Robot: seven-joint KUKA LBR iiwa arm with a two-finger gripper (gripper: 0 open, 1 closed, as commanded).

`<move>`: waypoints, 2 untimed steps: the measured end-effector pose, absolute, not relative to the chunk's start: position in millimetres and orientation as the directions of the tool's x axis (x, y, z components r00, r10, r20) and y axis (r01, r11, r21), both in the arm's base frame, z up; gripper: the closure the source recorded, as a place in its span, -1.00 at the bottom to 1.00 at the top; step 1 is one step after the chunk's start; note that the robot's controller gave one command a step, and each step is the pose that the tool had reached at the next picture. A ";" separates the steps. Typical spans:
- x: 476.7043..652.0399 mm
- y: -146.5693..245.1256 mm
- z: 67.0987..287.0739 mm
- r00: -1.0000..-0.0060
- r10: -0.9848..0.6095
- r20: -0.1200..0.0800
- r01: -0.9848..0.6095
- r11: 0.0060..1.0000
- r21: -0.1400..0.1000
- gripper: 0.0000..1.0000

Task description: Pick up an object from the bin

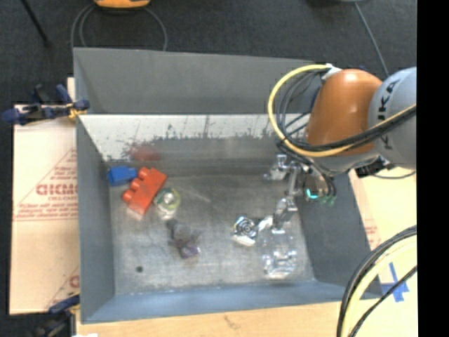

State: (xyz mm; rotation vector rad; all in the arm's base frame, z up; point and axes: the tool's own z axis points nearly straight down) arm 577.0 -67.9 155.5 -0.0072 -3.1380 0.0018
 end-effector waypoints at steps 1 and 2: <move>572.9 -65.3 108.2 -1.000 -0.008 -0.009 -0.008 1.000 0.000 -1.00; 564.8 -98.9 102.9 -0.999 0.034 -0.005 0.034 0.999 0.001 -1.00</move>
Offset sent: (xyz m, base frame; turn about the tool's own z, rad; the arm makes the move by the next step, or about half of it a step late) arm -0.0112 0.0034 -0.0855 -0.0192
